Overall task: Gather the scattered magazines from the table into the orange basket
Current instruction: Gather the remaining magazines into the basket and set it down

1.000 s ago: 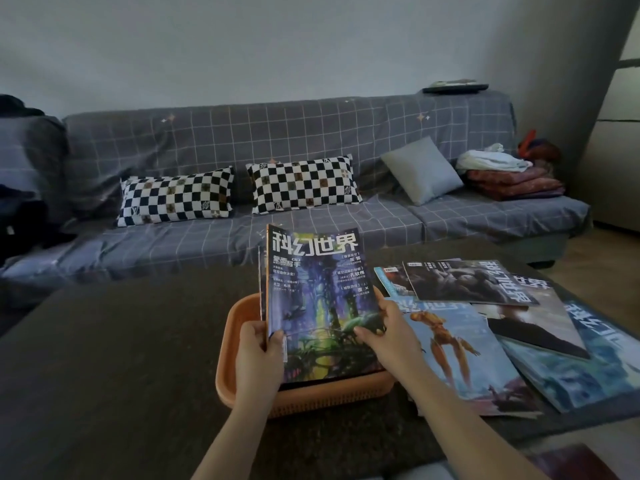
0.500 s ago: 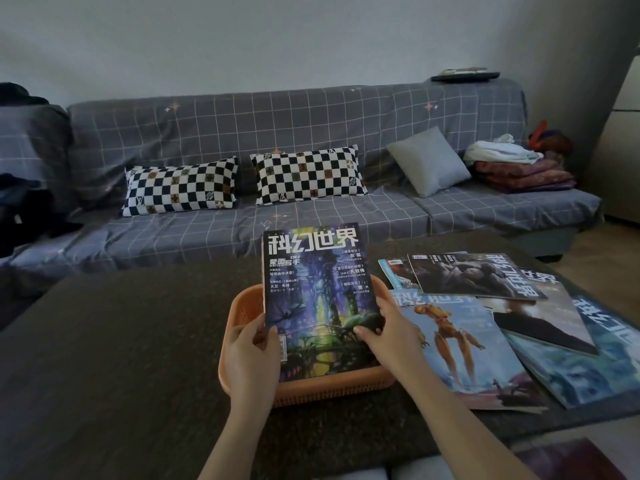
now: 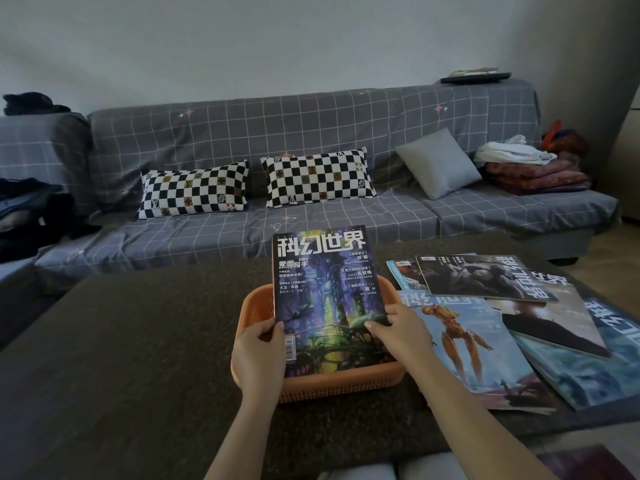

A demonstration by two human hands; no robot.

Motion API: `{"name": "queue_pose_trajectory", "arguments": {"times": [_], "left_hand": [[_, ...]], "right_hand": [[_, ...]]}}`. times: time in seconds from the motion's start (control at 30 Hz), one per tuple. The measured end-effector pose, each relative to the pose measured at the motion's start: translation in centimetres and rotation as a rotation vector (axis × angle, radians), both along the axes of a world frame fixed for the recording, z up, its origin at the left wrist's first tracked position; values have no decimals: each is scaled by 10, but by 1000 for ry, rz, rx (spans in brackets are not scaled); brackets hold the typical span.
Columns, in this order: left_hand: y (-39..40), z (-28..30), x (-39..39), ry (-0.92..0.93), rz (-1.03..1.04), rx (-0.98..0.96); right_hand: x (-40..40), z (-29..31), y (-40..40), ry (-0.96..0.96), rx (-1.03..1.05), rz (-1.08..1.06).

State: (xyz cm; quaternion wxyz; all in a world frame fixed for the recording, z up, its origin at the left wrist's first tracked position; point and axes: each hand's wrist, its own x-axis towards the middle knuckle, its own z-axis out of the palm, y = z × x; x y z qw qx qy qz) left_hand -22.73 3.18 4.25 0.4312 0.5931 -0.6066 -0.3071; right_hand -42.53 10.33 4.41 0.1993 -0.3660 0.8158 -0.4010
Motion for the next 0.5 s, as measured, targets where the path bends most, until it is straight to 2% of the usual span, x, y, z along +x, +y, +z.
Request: {"name": "queue_pose_trajectory", "arguments": {"times": [0.1,0.23,0.33,0.5], "left_hand": [[4,1,-3,-18,-11,-24],[11,6,-14,48,-82,-81],[17,11,-29,66,-140,-125],[29,22,-75,40,-265,-166]], "right_hand": [[0,2,2,-9,-13,40],[1,2,8,-47,-115,91],[-1,5,18,-120,-212,39],[-26,14,37,-64,-283,-70]]}}
